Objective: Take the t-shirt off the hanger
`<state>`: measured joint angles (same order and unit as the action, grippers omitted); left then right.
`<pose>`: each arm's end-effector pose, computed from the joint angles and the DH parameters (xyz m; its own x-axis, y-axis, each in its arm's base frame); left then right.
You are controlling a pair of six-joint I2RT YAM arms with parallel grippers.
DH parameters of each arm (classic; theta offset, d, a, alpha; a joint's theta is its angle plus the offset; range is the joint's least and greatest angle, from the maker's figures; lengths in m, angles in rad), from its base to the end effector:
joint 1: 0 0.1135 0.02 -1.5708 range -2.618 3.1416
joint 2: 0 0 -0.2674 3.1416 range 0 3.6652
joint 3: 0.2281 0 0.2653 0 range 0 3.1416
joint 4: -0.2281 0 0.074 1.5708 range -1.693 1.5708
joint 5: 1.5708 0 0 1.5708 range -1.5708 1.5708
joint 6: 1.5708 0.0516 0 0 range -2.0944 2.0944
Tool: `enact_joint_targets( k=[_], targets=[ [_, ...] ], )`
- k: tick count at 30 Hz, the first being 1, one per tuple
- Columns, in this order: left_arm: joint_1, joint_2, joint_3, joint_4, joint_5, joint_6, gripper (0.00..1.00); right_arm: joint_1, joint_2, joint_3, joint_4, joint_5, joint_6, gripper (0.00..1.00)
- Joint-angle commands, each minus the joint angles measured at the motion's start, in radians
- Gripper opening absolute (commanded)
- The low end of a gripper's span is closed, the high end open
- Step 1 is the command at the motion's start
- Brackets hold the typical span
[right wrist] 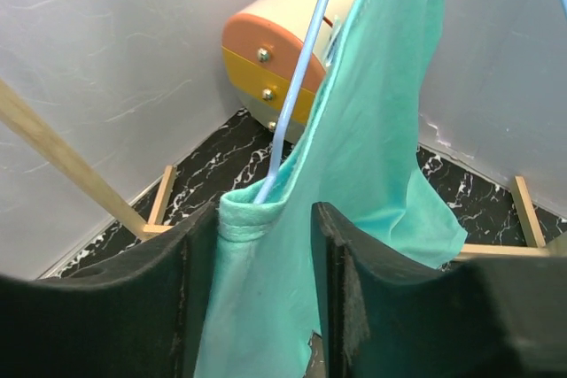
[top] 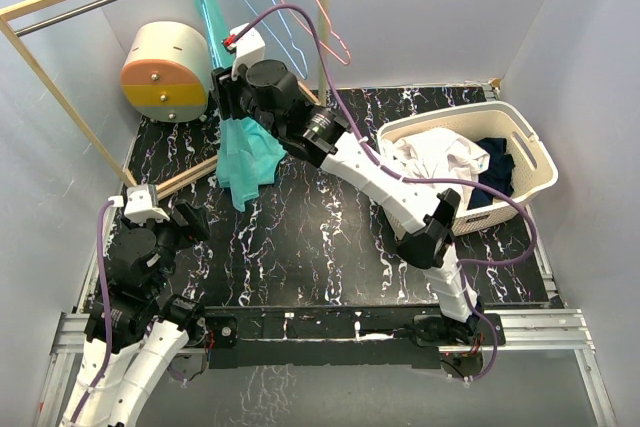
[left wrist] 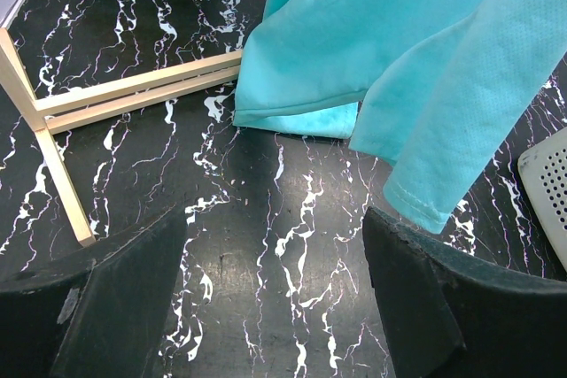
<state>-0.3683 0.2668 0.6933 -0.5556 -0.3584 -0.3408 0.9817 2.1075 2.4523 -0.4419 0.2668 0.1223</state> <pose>0.0940 -0.0169 0.3298 -0.1174 -0.2902 -0.9497 -0.0282 0.9569 -0.2889 0.2907 0.4105 0.4751 -0.1335 0.0120 -0.9910 -0.6448 0.7583 0.0961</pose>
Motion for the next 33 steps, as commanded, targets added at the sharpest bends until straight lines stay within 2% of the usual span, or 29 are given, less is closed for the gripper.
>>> enact_joint_targets(
  k=[1, 7, 11, 23, 33],
  targets=[
    [0.005, 0.002, -0.003, 0.0, -0.002, 0.002, 0.79, -0.005, 0.005, 0.054, 0.064, 0.068, -0.02, 0.43],
    [0.005, 0.004, -0.002, 0.001, -0.002, 0.002, 0.79, -0.049, -0.014, 0.034, 0.072, 0.034, 0.021, 0.22],
    [0.005, 0.006, -0.002, 0.001, -0.001, 0.002, 0.79, -0.07, -0.061, -0.037, 0.122, -0.001, 0.03, 0.08],
    [0.005, 0.009, -0.004, 0.002, 0.0, 0.003, 0.79, -0.078, -0.173, -0.171, 0.384, -0.037, -0.015, 0.08],
    [0.006, 0.008, -0.005, 0.003, 0.007, 0.006, 0.79, -0.081, -0.213, -0.169, 0.469, -0.028, -0.021, 0.08]
  ],
)
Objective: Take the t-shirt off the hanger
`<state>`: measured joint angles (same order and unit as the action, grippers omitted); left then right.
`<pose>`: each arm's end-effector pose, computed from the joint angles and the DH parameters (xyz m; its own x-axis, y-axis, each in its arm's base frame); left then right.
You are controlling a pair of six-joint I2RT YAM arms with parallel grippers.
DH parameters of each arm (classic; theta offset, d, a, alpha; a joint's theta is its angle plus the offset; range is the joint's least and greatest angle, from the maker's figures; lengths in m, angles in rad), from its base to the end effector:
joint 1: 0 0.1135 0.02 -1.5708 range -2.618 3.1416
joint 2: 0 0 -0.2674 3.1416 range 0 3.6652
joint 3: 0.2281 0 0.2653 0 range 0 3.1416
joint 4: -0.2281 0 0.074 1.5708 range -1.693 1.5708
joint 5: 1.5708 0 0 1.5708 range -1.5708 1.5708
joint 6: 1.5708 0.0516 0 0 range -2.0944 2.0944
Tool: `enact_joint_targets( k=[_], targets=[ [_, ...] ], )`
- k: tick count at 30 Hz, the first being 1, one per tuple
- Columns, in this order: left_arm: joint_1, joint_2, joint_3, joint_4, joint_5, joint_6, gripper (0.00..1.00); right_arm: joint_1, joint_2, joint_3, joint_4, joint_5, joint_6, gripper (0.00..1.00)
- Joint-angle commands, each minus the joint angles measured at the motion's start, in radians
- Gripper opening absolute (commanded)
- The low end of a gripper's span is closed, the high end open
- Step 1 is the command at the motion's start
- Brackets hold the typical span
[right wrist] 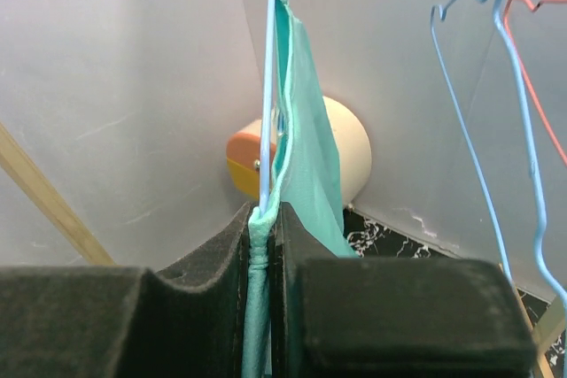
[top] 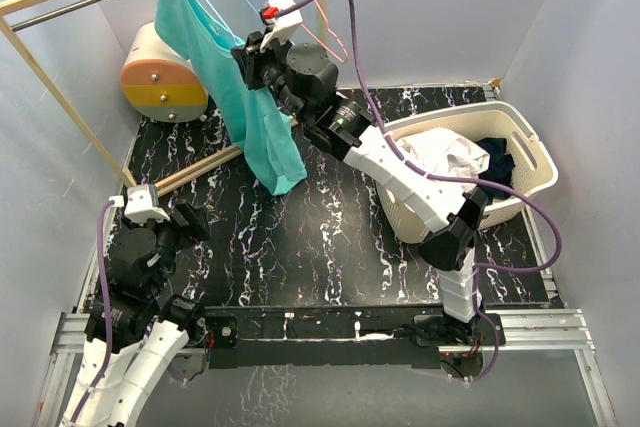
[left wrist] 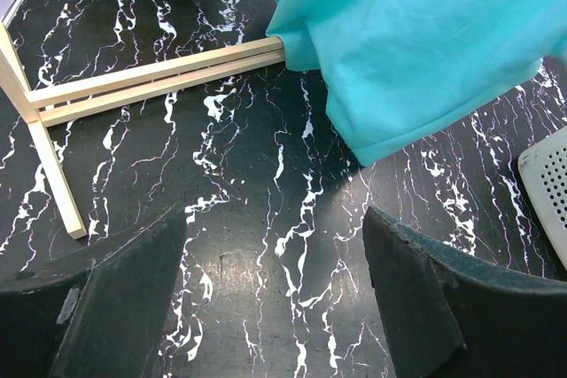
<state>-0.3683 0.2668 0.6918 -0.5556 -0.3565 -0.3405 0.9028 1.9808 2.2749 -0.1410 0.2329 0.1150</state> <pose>0.0943 -0.0171 0.3293 -0.1194 -0.2894 -0.9497 -0.0268 0.9572 -0.2883 0.3062 0.3689 0.5100 0.0224 0.2086 -0.9777 -0.6293 0.7629 0.1484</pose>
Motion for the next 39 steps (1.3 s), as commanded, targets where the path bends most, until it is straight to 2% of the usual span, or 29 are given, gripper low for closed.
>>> enact_joint_targets(
  k=[1, 5, 13, 21, 26, 31, 34, 39],
  targets=[
    [0.005, 0.006, -0.004, 0.003, 0.005, 0.006, 0.79, -0.002, -0.102, -0.012, 0.18, 0.007, -0.013, 0.08],
    [0.006, 0.005, -0.004, 0.004, 0.006, 0.007, 0.79, -0.003, -0.162, -0.086, 0.221, 0.015, -0.011, 0.08],
    [0.005, 0.002, -0.004, 0.005, 0.007, 0.01, 0.79, -0.002, -0.326, -0.233, 0.192, 0.017, -0.004, 0.08],
    [0.004, -0.019, -0.011, 0.054, 0.069, 0.041, 0.84, -0.002, -0.635, -0.582, 0.08, -0.077, 0.053, 0.08],
    [0.005, -0.019, 0.007, 0.167, 0.25, 0.066, 0.86, -0.002, -0.842, -0.796, -0.072, -0.179, 0.102, 0.08],
    [0.005, 0.049, 0.1, 0.339, 0.5, 0.056, 0.87, -0.002, -1.035, -0.954, -0.201, -0.252, 0.164, 0.08],
    [0.004, 0.141, 0.203, 0.422, 0.681, 0.048, 0.89, -0.002, -1.116, -0.994, -0.277, -0.317, 0.191, 0.08],
    [0.005, 0.334, 0.369, 0.516, 1.065, 0.012, 0.89, -0.002, -1.205, -1.02, -0.34, -0.456, 0.222, 0.08]
  ],
)
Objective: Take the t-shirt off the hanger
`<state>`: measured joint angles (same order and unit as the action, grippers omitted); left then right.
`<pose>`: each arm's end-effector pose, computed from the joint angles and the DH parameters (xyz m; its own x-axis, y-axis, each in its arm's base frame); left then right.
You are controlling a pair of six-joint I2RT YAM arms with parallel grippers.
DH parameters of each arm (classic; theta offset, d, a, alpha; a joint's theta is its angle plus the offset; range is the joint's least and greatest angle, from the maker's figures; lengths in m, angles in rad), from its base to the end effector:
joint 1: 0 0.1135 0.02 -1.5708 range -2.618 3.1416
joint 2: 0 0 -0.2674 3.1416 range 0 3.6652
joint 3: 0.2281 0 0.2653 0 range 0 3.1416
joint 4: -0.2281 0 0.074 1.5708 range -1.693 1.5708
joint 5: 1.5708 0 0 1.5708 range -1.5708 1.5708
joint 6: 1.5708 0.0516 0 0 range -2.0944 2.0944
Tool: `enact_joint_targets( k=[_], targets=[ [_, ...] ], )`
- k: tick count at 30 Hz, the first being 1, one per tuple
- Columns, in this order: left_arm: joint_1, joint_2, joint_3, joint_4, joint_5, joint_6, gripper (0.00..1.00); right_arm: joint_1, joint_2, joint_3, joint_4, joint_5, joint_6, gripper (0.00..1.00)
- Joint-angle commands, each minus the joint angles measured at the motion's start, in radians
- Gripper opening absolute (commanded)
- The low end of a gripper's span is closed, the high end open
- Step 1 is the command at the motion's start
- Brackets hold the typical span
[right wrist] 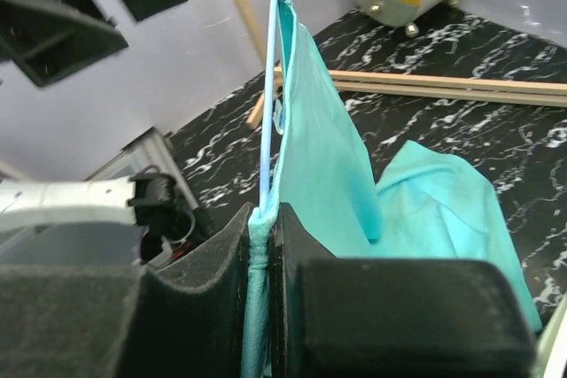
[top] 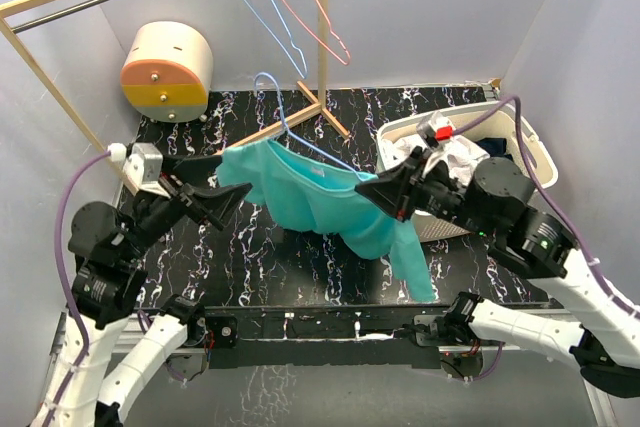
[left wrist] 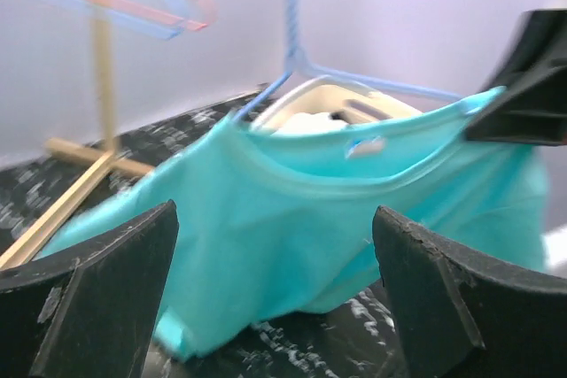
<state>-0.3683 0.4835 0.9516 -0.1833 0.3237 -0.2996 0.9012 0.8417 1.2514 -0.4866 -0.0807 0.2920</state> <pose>0.0918 -0.0530 0.4425 0.0657 -0.3253 -0.9433 0.6756 0.7102 -0.1979 0.1085 0.1438 0.4613 -0.2850 0.1023 -0.9531 -0.7825 0.5495 0.2930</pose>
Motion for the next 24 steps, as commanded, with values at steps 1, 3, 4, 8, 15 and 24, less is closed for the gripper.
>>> enact_joint_targets(
  k=[1, 3, 4, 8, 15, 24],
  targets=[
    [0.004, 0.151, 0.128, 0.169, 0.472, -0.046, 0.89, 0.001, -0.082, 0.003, 0.0, -0.176, 0.048, 0.08],
    [0.005, 0.211, 0.146, 0.241, 0.606, -0.105, 0.88, 0.001, -0.103, 0.006, -0.008, -0.216, 0.053, 0.08],
    [0.004, 0.231, 0.145, 0.289, 0.643, -0.141, 0.88, 0.0, -0.11, 0.008, -0.011, -0.232, 0.053, 0.08],
    [0.005, 0.278, 0.119, 0.506, 0.755, -0.3, 0.88, 0.001, -0.136, 0.0, -0.012, -0.279, 0.055, 0.08],
    [0.005, 0.332, 0.128, 0.632, 0.8, -0.413, 0.87, 0.0, -0.15, -0.025, -0.017, -0.329, 0.048, 0.08],
    [0.004, 0.405, 0.08, 0.911, 0.854, -0.654, 0.74, 0.0, -0.141, -0.056, 0.021, -0.337, 0.055, 0.08]
  ],
)
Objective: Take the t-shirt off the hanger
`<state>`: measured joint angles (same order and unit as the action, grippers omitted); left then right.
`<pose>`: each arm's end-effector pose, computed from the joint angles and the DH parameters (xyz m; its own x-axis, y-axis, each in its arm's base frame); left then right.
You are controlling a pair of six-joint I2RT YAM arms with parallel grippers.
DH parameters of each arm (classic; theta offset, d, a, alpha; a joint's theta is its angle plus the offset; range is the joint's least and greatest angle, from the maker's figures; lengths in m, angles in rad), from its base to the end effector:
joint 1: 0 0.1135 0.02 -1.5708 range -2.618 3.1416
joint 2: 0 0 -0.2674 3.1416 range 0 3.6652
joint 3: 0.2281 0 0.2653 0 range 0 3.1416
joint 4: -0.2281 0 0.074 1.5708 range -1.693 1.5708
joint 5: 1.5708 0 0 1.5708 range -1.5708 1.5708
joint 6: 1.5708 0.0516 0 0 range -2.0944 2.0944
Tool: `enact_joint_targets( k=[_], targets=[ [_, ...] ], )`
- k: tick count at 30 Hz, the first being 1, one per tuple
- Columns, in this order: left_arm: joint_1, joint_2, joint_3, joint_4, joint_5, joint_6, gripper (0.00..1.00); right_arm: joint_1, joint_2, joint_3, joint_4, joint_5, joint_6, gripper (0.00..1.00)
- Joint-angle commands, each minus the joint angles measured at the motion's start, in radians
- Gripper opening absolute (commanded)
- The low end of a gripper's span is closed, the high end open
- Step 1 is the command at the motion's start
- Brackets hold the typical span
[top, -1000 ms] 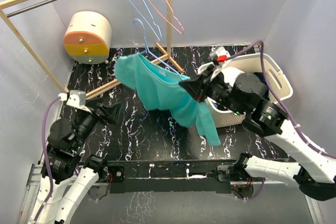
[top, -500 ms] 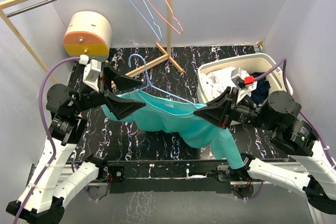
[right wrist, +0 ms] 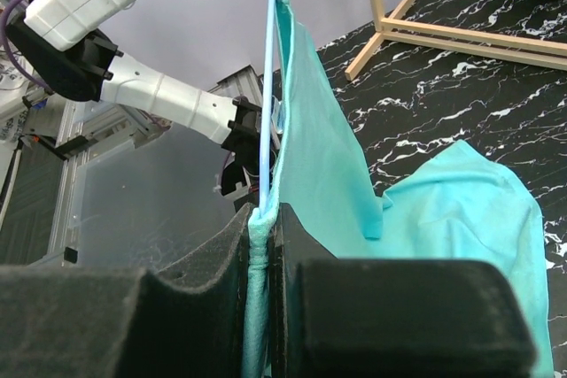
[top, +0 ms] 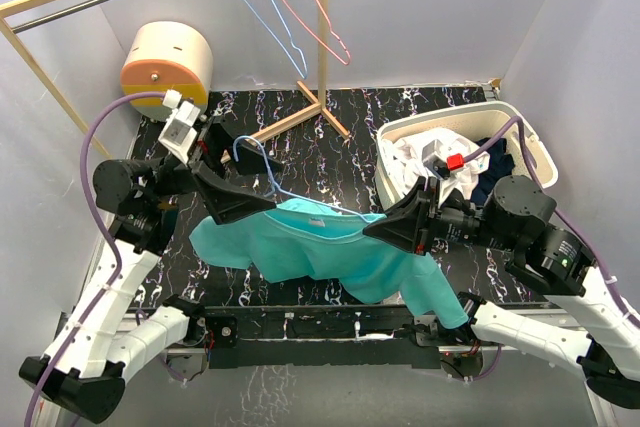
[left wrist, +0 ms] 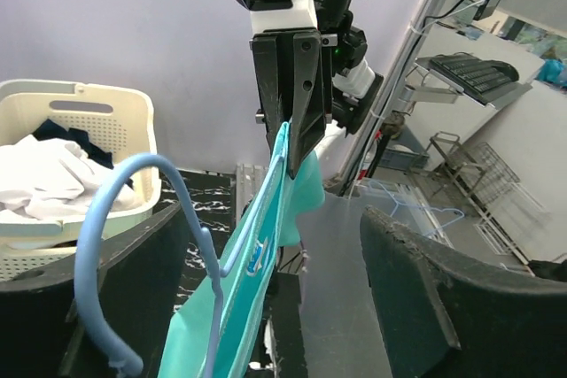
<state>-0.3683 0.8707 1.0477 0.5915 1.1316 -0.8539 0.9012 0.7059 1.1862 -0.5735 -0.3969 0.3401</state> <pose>0.1329 -0.1014 0.4892 -0.1470 -0.2869 -0.9466 0.9883 -0.0819 -0.1286 0.0707 0.1214 0.4483 -0.3754 0.0215 -0.9266 -0.8876 0.2795 0.3661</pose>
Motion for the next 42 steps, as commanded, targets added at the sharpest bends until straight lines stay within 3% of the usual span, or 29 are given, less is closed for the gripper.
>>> enact_joint_targets(
  k=[1, 3, 4, 5, 6, 7, 14, 19, 20, 22, 26, 30, 34, 42],
  targets=[
    [0.005, 0.021, -0.021, 0.127, 0.046, -0.096, 0.71, 0.001, -0.005, 0.009, 0.117, -0.025, 0.009, 0.08],
    [0.005, 0.025, -0.031, 0.115, 0.054, -0.096, 0.62, 0.0, -0.002, 0.006, 0.128, -0.029, 0.015, 0.08],
    [0.005, 0.026, -0.035, 0.115, 0.058, -0.098, 0.52, 0.001, -0.002, 0.006, 0.132, -0.028, 0.017, 0.08],
    [0.005, 0.027, -0.039, 0.114, 0.065, -0.101, 0.35, 0.001, -0.002, 0.005, 0.133, -0.026, 0.017, 0.08],
    [0.004, 0.024, -0.04, 0.105, 0.068, -0.098, 0.09, 0.0, -0.002, 0.004, 0.133, -0.024, 0.018, 0.08],
    [0.005, 0.021, -0.041, 0.088, 0.068, -0.087, 0.0, 0.0, -0.002, 0.004, 0.132, -0.02, 0.019, 0.08],
    [0.005, -0.018, 0.006, -0.117, 0.047, 0.049, 0.0, 0.0, -0.014, -0.014, 0.088, 0.011, 0.008, 0.11],
    [0.005, -0.033, 0.052, -0.226, 0.022, 0.113, 0.0, -0.001, -0.035, -0.009, -0.055, 0.02, -0.032, 0.56],
    [0.005, -0.035, 0.06, -0.244, 0.018, 0.124, 0.0, 0.0, -0.044, -0.006, -0.087, 0.025, -0.04, 0.62],
    [0.005, -0.036, 0.075, -0.274, 0.014, 0.143, 0.0, 0.001, -0.069, -0.001, -0.147, 0.036, -0.046, 0.63],
    [0.005, -0.033, 0.084, -0.277, 0.01, 0.146, 0.0, 0.0, -0.121, 0.001, -0.24, 0.06, -0.047, 0.61],
    [0.005, -0.028, 0.084, -0.27, 0.011, 0.142, 0.0, 0.0, -0.135, 0.025, -0.311, 0.163, -0.048, 0.28],
    [0.005, -0.029, 0.087, -0.286, 0.007, 0.152, 0.0, 0.001, -0.142, 0.073, -0.374, 0.311, -0.048, 0.09],
    [0.005, -0.031, 0.104, -0.304, -0.003, 0.167, 0.0, 0.0, -0.171, 0.122, -0.472, 0.714, 0.042, 0.08]
  ],
)
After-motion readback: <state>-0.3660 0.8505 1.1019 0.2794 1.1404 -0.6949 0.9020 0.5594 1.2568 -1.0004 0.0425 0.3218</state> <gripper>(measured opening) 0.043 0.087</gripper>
